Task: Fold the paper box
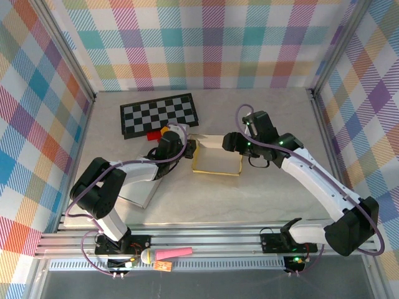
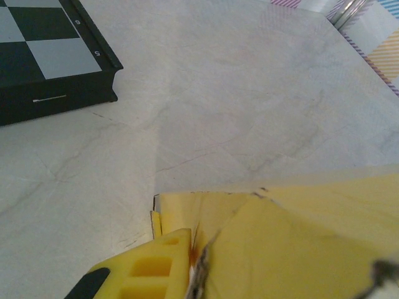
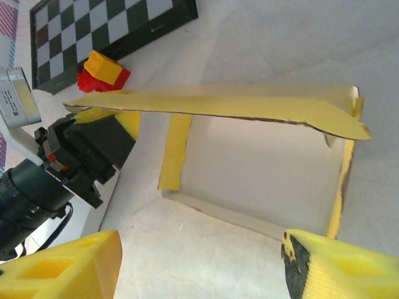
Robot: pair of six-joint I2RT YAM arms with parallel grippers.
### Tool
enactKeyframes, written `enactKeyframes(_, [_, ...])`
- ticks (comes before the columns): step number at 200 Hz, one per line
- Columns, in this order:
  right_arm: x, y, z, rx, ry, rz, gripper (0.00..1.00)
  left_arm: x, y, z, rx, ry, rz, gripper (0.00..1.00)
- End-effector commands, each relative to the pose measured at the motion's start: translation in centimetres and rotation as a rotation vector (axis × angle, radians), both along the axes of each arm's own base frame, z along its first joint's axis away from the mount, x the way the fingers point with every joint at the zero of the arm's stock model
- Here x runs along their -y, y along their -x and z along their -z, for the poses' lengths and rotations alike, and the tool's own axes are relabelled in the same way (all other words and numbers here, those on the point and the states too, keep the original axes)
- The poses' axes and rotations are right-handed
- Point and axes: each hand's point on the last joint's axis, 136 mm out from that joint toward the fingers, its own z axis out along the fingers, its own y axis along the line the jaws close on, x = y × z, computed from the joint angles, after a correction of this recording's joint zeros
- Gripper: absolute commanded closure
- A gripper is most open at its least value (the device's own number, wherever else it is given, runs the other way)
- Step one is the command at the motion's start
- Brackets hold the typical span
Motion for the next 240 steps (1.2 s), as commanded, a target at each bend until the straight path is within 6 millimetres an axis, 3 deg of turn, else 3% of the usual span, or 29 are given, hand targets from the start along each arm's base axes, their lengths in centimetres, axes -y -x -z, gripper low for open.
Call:
enactKeyframes(1, [1.7, 0.9, -2.8, -0.032, -0.013, 0.091, 0.31, 0.5, 0.1, -1.7, 0.032, 0.002, 0.010, 0.87])
enactKeyframes(29, [4.1, -1.9, -4.8, -0.054, -0.086, 0.236, 0.32, 0.8, 0.1, -1.8, 0.031, -0.001, 0.014, 0.87])
enactKeyframes(56, [5.3, -4.3, -2.9, -0.216, -0.198, 0.341, 0.36, 0.9, 0.2, -1.8, 0.032, -0.007, 0.012, 0.87])
enactKeyframes(81, [5.4, -4.3, 0.3, -0.451, -0.222, 0.394, 0.40, 0.9, 0.2, -2.0, 0.036, -0.010, 0.003, 0.87])
enactKeyframes(104, [4.1, -3.4, 3.6, -0.637, -0.237, 0.375, 0.41, 0.9, 0.2, -2.1, 0.036, -0.008, 0.001, 0.87])
enactKeyframes(129, [3.2, -2.6, 6.6, -0.724, -0.287, 0.386, 0.42, 1.0, 0.2, -2.0, 0.034, -0.005, -0.004, 0.87])
enactKeyframes(195, [1.9, -3.0, 9.5, -0.791, -0.341, 0.372, 0.46, 1.4, 0.2, -2.0, 0.027, 0.001, 0.006, 0.87])
enactKeyframes(240, [1.3, -3.1, 10.3, -0.818, -0.376, 0.361, 0.51, 1.5, 0.5, -1.5, 0.004, 0.025, 0.005, 0.87])
